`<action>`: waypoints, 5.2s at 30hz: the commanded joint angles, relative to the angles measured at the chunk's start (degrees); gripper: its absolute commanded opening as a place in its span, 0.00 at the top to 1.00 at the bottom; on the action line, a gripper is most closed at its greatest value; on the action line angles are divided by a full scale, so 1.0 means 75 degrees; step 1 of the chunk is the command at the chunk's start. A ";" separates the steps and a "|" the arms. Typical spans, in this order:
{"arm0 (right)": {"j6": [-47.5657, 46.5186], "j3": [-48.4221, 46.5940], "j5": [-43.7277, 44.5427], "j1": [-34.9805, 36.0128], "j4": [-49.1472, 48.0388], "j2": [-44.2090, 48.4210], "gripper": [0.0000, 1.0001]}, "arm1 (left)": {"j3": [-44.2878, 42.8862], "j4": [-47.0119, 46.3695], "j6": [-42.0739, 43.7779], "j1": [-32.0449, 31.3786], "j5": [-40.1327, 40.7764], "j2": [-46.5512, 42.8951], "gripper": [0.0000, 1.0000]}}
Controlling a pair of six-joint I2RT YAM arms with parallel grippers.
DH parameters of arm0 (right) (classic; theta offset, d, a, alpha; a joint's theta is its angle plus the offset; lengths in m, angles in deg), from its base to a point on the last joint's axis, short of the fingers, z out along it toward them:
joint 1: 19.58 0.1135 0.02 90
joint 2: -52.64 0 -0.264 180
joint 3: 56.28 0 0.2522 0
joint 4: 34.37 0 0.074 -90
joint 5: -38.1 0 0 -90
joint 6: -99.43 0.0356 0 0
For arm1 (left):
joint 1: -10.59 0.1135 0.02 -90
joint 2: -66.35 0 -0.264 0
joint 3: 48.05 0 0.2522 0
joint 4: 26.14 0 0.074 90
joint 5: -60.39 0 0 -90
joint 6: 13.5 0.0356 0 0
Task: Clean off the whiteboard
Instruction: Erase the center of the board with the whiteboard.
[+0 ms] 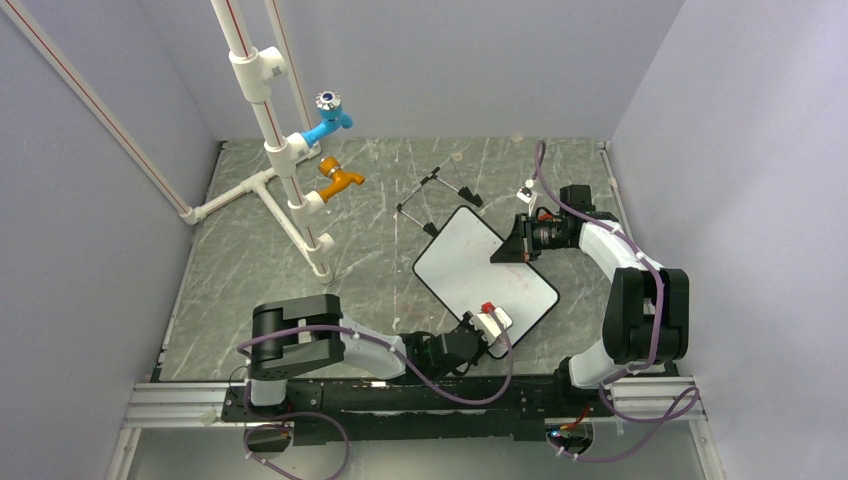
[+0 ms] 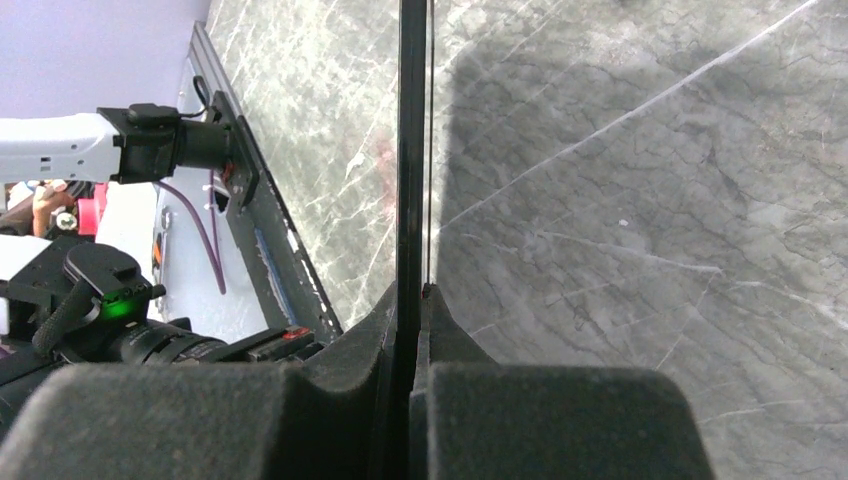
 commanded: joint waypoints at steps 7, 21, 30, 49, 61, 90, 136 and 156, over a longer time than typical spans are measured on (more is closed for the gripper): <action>-0.0065 -0.0061 -0.1225 0.0139 -0.0147 0.0146 1.00 | 0.0198 0.1541 -0.0491 0.0583 0.0296 0.0263 1.00; 0.0099 0.0001 -0.1103 -0.0072 -0.0325 0.0153 1.00 | 0.0739 0.0189 0.0733 -0.0120 -0.0947 -0.0263 1.00; 0.0100 0.0004 -0.1104 -0.0076 -0.0324 0.0143 1.00 | -0.0055 0.0767 0.0863 -0.0279 -0.0454 0.0319 1.00; 0.0098 -0.0004 -0.1098 -0.0081 -0.0314 0.0139 1.00 | 0.0380 0.0866 0.0589 0.1689 0.0007 -0.0590 1.00; 0.0135 0.0018 -0.1022 -0.0079 -0.0363 0.0123 1.00 | -0.0120 -0.0290 0.2103 -0.0053 -0.1344 0.0050 1.00; 0.0180 0.0021 -0.1025 -0.0103 -0.0393 0.0144 1.00 | 0.0330 -0.0090 0.0158 0.1600 -0.0327 -0.0518 1.00; 0.0369 0.0112 -0.0969 -0.0165 -0.0599 0.0144 1.00 | -0.0923 -0.0243 0.1216 -0.0329 -0.1262 0.0698 1.00; 0.0299 0.0083 -0.0931 -0.0172 -0.0544 0.0057 1.00 | -0.1061 0.0849 0.1412 -0.0152 -0.2690 0.0833 1.00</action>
